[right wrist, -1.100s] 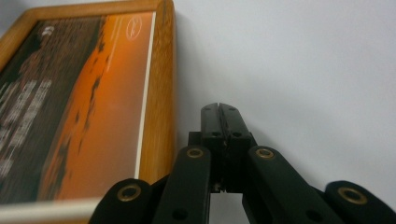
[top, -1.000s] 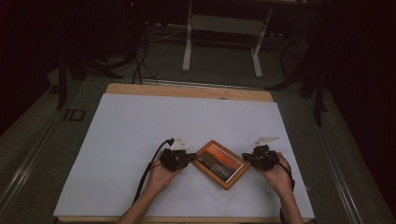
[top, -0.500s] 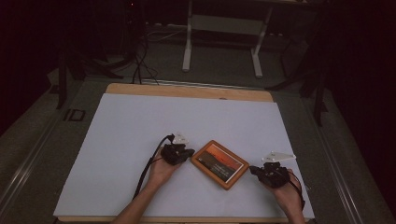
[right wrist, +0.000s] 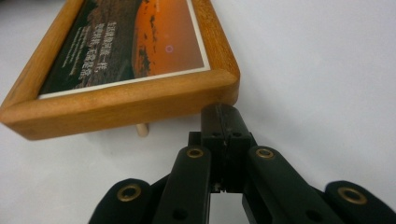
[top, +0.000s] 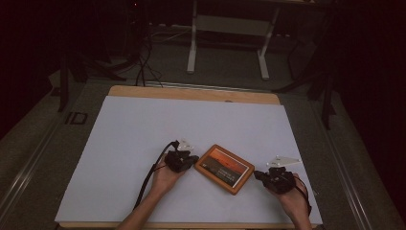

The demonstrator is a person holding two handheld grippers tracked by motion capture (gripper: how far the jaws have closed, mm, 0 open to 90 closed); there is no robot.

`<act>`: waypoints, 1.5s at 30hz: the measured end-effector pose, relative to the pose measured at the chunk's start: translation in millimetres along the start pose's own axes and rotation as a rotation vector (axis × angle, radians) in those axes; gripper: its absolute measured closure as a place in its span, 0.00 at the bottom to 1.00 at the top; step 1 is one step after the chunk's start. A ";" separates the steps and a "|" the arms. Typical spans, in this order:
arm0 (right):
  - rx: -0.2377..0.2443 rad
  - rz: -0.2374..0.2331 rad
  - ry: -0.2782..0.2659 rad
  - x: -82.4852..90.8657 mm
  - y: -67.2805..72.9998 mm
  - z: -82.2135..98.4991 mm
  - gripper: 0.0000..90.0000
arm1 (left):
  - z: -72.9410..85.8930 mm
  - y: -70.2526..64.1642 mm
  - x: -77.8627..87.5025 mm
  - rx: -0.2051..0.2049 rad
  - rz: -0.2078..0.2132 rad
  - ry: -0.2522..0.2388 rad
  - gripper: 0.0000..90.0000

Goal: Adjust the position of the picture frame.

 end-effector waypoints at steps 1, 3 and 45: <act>-0.002 -0.001 0.002 -0.6 -0.7 -0.9 1.00 | 4.6 -2.5 3.0 0.009 0.016 -0.004 1.00; -0.004 -0.002 0.001 -2.3 -1.7 -3.4 1.00 | 10.2 -6.2 7.0 0.013 0.014 -0.007 1.00; 0.151 0.029 0.035 -25.1 9.8 -38.5 1.00 | 9.3 3.8 34.2 -0.004 0.002 -0.032 1.00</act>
Point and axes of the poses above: each handheld gripper's, and its own axes: x roughly backward along the jaws, z roughly out of its underside, y roughly to its left, the point moved 10 cm from there along -x, roughly forward along the jaws, and after that the axes turned 9 degrees about y, right-handed, at the moved point
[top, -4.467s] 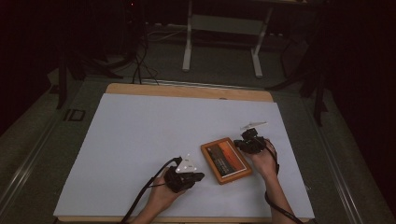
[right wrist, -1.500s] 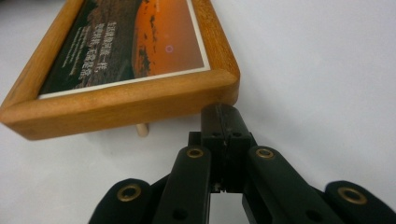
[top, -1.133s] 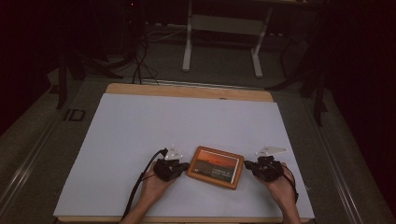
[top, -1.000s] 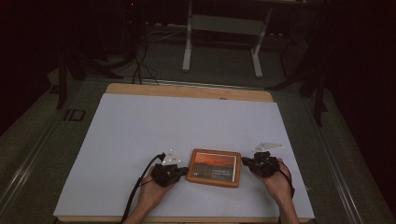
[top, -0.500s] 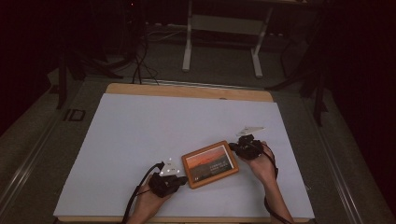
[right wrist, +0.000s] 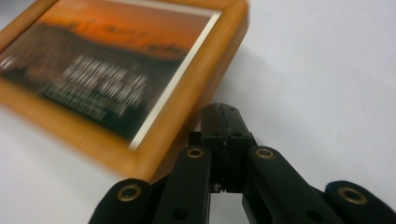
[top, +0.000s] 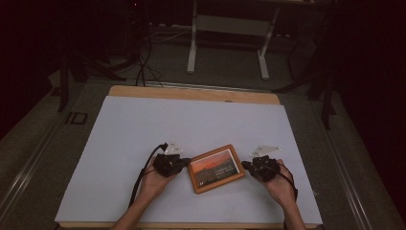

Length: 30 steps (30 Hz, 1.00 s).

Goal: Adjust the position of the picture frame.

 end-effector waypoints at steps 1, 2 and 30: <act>0.000 0.000 0.000 0.0 0.0 0.0 1.00 | 0.0 0.0 0.0 0.000 0.000 0.000 1.00; 0.005 0.001 0.004 2.0 2.8 3.5 1.00 | -2.3 3.2 -2.2 -0.002 -0.006 0.004 1.00; 0.055 0.016 0.050 -3.8 16.8 12.2 1.00 | 22.7 -25.0 -3.1 -0.072 0.028 0.061 1.00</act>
Point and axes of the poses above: each handheld gripper's, and its own axes: x roughly backward along the jaws, z roughly out of its underside, y roughly to its left, the point moved 10 cm from there along -x, roughly forward along the jaws, and after that the axes turned 9 degrees about y, right-handed, at the moved point
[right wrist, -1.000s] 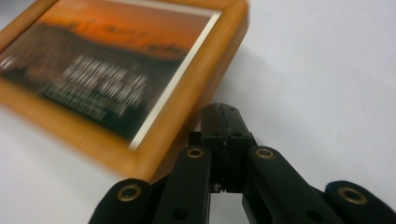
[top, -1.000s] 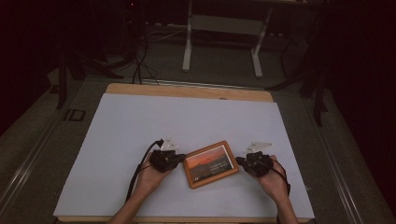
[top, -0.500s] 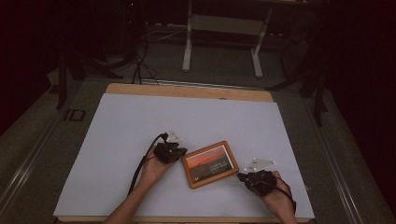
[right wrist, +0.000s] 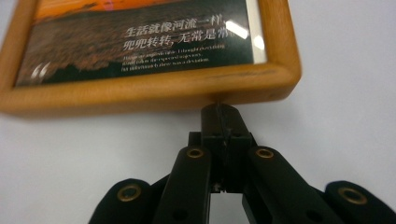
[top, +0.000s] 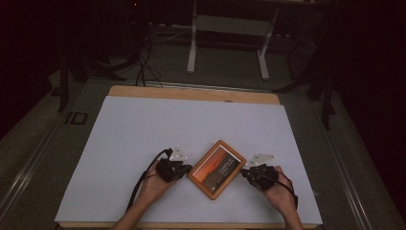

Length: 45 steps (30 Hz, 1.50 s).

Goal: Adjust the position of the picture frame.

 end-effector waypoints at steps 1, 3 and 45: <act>-0.002 0.000 0.003 -2.4 -0.9 -1.4 1.00 | 1.7 -4.0 1.5 0.005 0.010 -0.009 1.00; -0.005 0.002 0.005 -7.7 -3.0 -4.8 1.00 | 5.5 -11.0 4.9 0.012 0.025 -0.025 1.00; -0.084 0.050 -0.034 -38.4 -4.0 -48.8 1.00 | 19.9 -15.7 13.4 0.084 0.076 -0.091 1.00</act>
Point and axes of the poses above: each handheld gripper's, and its own axes: x roughly backward along the jaws, z roughly out of its underside, y roughly to its left, the point moved 10 cm from there along -x, roughly forward along the jaws, and after that the axes turned 9 degrees about y, right-handed, at the moved point
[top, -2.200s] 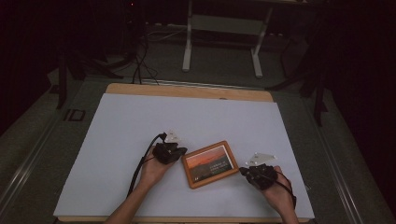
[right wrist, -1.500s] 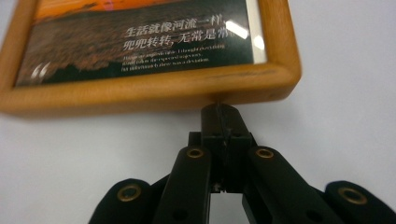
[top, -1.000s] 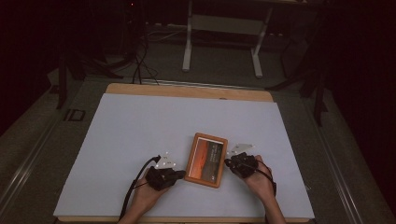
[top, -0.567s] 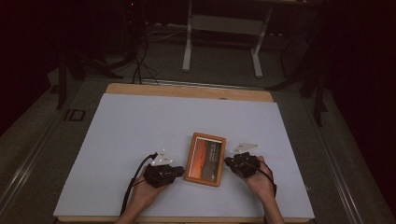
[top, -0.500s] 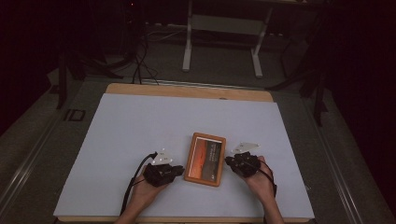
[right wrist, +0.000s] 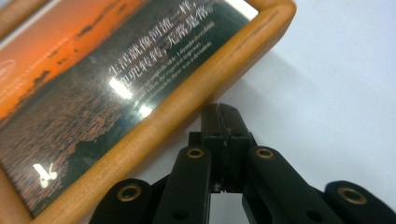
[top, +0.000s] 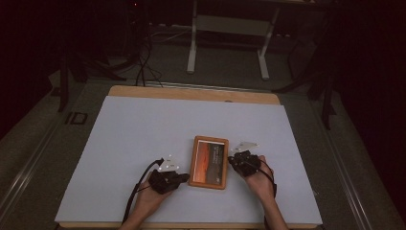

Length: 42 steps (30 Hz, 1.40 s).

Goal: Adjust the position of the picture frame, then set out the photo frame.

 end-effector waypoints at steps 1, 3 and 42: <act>0.004 0.000 0.003 -3.0 1.3 -1.3 1.00 | 1.0 -0.1 0.5 0.003 0.003 0.000 1.00; 0.010 0.003 0.008 -6.0 2.9 -3.9 1.00 | 1.8 -0.5 1.0 0.016 0.009 -0.005 1.00; -0.069 -0.032 -0.202 28.3 -6.9 -20.4 0.84 | -4.8 29.6 30.8 0.069 -0.101 -0.098 0.77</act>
Point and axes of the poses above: each handheld gripper's, and its own axes: x roughly backward along the jaws, z roughly out of its underside, y roughly to its left, the point moved 10 cm from there along -x, roughly forward along the jaws, and after that the axes turned 9 degrees about y, right-handed, at the moved point
